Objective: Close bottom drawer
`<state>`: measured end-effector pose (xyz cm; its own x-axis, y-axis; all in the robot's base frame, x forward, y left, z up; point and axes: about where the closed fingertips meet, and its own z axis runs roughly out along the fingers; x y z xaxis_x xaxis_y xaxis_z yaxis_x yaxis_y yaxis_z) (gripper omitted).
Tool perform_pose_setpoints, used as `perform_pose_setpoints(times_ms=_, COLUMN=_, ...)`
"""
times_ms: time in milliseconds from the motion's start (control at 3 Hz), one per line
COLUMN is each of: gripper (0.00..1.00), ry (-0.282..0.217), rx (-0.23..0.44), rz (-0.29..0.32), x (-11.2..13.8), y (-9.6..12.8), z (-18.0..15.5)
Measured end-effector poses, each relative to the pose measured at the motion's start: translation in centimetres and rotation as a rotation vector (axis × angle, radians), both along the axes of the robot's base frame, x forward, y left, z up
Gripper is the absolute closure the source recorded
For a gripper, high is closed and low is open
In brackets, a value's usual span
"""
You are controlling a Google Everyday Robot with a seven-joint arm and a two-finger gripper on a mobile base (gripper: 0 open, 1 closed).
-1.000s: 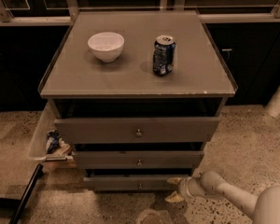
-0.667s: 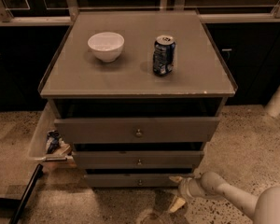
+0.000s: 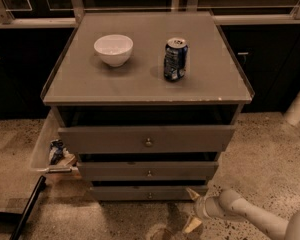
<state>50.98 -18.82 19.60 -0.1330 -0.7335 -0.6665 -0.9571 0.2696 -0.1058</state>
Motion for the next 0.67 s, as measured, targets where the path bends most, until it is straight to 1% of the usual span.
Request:
perform_pose_setpoints(times_ms=333, gripper=0.0, ry=-0.031, rx=0.007, rz=0.018, x=-3.8, y=-1.1, z=1.8)
perform_pose_setpoints(times_ms=667, gripper=0.0, ry=-0.022, rx=0.013, rz=0.014, x=-4.9, y=-1.2, z=1.7)
